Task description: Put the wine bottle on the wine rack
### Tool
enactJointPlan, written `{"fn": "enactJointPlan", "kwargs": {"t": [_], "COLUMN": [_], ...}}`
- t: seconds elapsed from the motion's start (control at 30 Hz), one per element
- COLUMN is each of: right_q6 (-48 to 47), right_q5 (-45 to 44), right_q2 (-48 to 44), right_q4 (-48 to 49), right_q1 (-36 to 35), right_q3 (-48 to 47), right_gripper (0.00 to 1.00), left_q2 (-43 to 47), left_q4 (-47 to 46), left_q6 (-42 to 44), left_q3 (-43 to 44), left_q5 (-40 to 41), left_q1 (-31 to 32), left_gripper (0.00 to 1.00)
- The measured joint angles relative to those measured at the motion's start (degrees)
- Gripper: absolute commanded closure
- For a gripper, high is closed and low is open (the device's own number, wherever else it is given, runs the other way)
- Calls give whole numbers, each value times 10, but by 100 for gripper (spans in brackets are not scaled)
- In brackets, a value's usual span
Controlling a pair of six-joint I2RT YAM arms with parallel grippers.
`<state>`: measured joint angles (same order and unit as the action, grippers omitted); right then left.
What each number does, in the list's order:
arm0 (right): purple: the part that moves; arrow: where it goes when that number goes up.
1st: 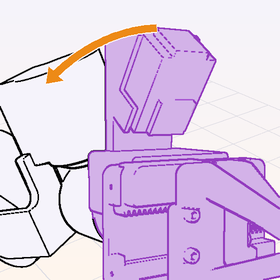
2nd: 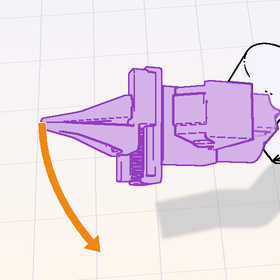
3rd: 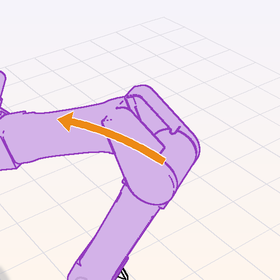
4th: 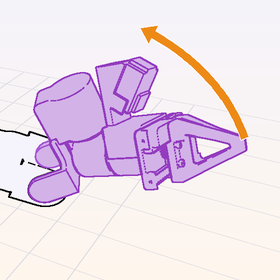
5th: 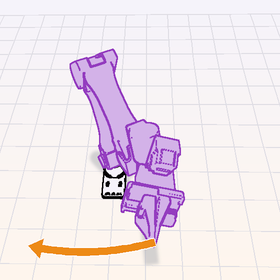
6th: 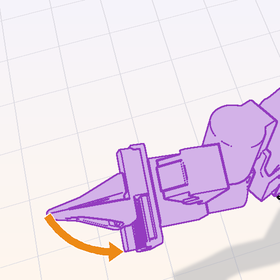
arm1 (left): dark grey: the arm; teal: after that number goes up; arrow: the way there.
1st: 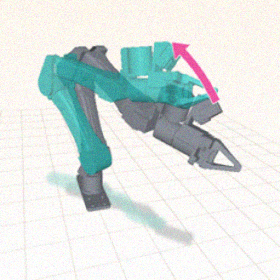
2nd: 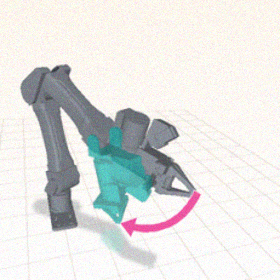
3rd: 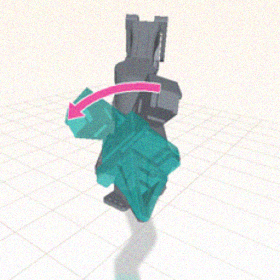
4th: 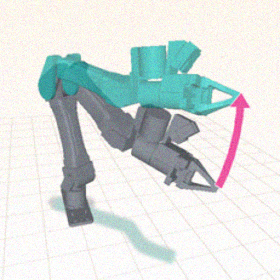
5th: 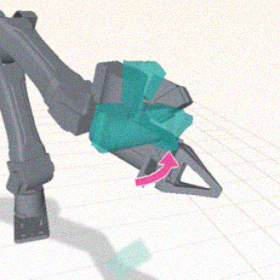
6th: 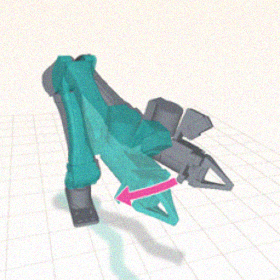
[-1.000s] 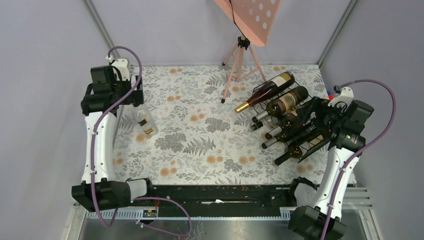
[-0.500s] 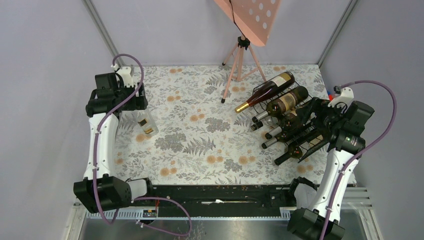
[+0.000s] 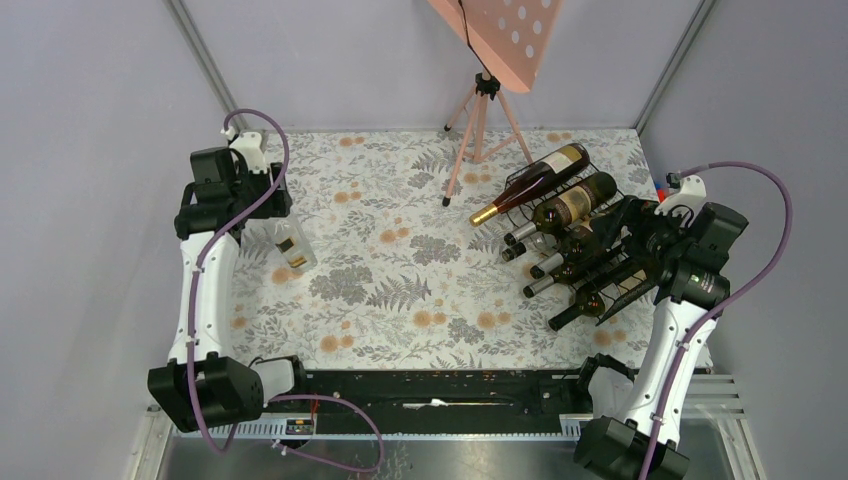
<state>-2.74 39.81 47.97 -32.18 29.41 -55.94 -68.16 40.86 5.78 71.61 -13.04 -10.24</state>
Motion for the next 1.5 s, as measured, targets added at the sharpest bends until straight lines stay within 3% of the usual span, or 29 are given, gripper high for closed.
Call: {"fn": "enactJointPlan", "kwargs": {"t": [0.7, 0.9, 1.03, 1.3, 1.5], "right_q6": [0, 0, 0, 1, 8], "right_q5": [3, 3, 4, 53, 95], "right_q2": [0, 0, 0, -1, -2], "right_q4": [0, 0, 0, 11, 18], "right_q1": [0, 0, 0, 0, -4], "right_q3": [0, 0, 0, 4, 4], "right_gripper": [0, 0, 0, 0, 0], "left_q2": [-2, -2, -2, -4, -5], "left_q4": [-17, -22, -23, -4, 24], "left_q6": [2, 6, 7, 9, -1], "left_q3": [-10, -12, -12, -3, 8], "left_q5": [2, 3, 2, -31, -80], "left_q1": [0, 0, 0, 12, 88], "left_gripper": [58, 77, 100, 100, 100]}}
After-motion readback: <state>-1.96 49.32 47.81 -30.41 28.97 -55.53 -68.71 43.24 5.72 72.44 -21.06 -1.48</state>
